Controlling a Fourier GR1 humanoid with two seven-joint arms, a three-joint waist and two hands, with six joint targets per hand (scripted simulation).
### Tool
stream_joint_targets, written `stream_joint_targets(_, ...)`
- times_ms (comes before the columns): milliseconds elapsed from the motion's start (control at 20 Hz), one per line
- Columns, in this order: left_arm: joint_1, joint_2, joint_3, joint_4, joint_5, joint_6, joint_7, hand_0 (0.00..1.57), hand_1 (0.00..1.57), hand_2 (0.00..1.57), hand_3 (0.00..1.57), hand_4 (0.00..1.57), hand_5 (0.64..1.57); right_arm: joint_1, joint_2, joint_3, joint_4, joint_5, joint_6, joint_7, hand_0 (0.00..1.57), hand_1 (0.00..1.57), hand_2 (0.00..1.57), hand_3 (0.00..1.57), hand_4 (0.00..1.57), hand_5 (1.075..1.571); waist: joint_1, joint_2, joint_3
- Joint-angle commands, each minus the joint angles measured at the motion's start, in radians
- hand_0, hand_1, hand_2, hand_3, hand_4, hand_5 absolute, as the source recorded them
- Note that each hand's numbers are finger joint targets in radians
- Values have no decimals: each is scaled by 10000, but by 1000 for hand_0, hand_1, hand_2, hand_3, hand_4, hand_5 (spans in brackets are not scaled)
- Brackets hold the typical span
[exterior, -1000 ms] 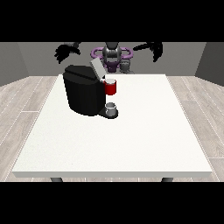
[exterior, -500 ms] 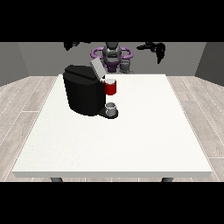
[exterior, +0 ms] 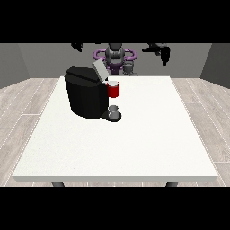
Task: Insert the coffee pod into the coffee machine and close the lid
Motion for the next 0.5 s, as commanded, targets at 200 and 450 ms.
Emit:
stream_joint_targets(200, 759, -305, -1232, -2039, 1181, 906, 1244, 0, 0, 0, 0, 0, 1571, -807, 150, -225, 1085, -118, 354, -381, 0, 0, 0, 0, 0, 1571, 270, 594, 5)
stream_joint_targets(450, 1197, 329, -805, -2477, 927, 428, 370, 0, 0, 0, 0, 0, 1571, -1636, -58, -688, 1527, -457, 622, -404, 0, 0, 0, 0, 0, 1571, 77, 1685, 3)
